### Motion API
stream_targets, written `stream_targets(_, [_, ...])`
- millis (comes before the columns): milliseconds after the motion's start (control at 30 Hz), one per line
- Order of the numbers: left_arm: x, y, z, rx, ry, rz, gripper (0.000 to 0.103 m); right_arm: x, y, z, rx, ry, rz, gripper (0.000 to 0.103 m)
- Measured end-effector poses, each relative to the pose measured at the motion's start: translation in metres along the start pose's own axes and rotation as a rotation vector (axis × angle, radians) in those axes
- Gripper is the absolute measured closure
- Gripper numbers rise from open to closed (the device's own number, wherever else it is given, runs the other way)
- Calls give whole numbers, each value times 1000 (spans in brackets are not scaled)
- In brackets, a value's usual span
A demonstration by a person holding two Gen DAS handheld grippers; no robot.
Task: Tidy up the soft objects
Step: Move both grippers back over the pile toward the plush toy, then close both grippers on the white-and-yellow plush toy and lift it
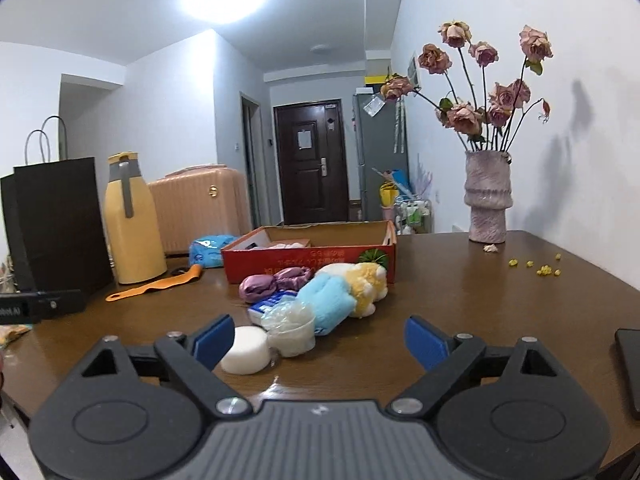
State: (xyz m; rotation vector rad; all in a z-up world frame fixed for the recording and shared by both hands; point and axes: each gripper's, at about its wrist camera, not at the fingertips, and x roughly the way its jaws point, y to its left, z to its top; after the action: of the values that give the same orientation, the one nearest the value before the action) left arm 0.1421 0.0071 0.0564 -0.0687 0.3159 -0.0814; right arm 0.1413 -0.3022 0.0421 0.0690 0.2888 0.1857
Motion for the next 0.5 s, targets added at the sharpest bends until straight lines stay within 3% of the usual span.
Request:
stream_targets(300, [56,-10,19,22,27,-37,1,55,-29,16,66,50,-32,12])
stream_targets(400, [90,-20,35,45,18,-75,1,102,-45,31,68,57,-58,13])
stream_targets(500, [128,-35,49,68,21,-109,1,162,-57,44,73,92,-90,20])
